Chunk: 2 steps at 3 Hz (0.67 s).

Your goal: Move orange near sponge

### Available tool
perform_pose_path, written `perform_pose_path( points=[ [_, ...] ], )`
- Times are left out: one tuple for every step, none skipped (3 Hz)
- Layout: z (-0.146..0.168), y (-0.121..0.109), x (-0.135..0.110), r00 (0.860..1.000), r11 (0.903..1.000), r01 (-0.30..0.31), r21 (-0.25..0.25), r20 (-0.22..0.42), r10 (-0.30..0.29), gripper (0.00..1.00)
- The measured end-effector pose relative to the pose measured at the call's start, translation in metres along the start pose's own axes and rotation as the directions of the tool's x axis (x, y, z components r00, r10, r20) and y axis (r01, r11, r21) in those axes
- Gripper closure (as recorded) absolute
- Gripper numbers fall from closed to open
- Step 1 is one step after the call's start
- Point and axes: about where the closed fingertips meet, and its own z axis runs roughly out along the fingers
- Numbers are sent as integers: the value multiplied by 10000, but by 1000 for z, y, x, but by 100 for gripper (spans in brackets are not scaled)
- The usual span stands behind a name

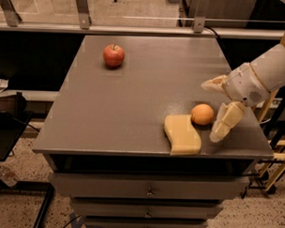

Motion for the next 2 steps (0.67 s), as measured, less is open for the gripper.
perform_pose_path(
  points=[
    [-26,10,16,9994,9984,-334,466,-111,340,0],
    [-50,27,45,9871,9777,-1599,1360,264,1578,0]
  ],
)
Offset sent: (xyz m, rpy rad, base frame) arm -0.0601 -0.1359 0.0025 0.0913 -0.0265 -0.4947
